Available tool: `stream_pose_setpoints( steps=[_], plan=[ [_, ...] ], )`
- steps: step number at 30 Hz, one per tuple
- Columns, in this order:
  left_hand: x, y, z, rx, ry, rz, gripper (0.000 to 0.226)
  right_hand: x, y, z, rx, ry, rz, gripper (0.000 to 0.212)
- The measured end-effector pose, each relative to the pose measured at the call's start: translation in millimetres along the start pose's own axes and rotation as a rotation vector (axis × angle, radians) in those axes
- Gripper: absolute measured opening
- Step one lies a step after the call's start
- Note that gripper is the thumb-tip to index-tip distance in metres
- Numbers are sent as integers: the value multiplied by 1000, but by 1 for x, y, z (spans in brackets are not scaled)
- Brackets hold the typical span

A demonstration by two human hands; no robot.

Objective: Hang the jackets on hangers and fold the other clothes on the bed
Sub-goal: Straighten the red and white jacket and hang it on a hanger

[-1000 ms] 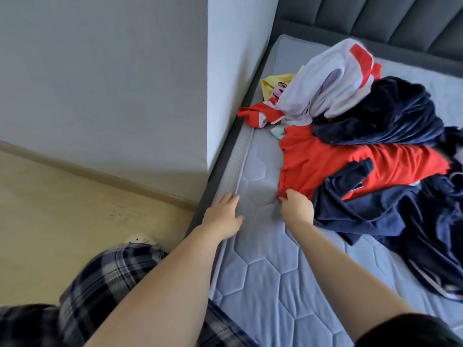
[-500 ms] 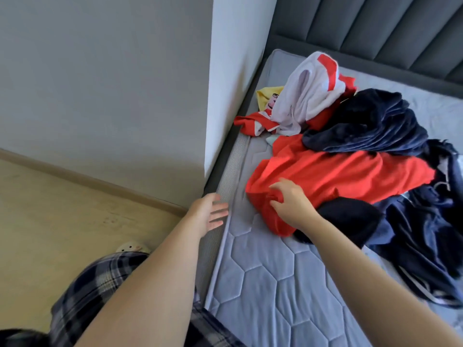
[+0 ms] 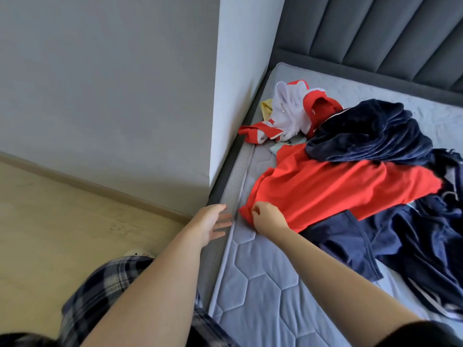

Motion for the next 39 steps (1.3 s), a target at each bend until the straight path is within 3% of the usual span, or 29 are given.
stream_pose_setpoints(
  steps=[3,6,10,15,18,23,26,27,30,31,36,39],
  plan=[
    [10,-4,1,27,59,35,33,9,-4,12,49,-4,-27,29],
    [21,-8,11,55,114,18,33,17,7,24,-36,-28,-112,33],
    [34,-3,30,109,176,-55,27,16,7,43,-35,-52,-156,26],
    [39,21,63,80,132,-243,31,2,-41,87,274,-89,4,18],
    [51,39,83,2,139,-382,45,-9,-64,126,390,-133,-60,35],
    [61,60,108,-63,135,-409,50,-8,-59,206,363,-63,-88,76],
    [58,57,119,-76,88,-490,49,-3,-56,245,347,0,-314,92],
    [57,55,121,-81,71,-518,48,1,-54,256,325,26,-375,87],
    [59,56,122,-108,57,-526,45,6,-46,276,239,14,-431,39],
    [59,56,122,-109,61,-517,45,4,-42,277,219,-18,-421,34],
    [60,55,118,-111,50,-562,44,3,-47,240,199,43,-107,30],
    [58,45,113,-75,16,-661,45,-1,-45,188,59,86,115,27]
  ],
)
Point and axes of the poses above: each hand's wrist, its own z-axis towards the middle knuckle, its own y-axis out of the palm, x = y × z, the point moved 10 cm from there along z, towards the middle knuckle, and after that the axes turned 6 degrees about x, right-handed, at the moved point
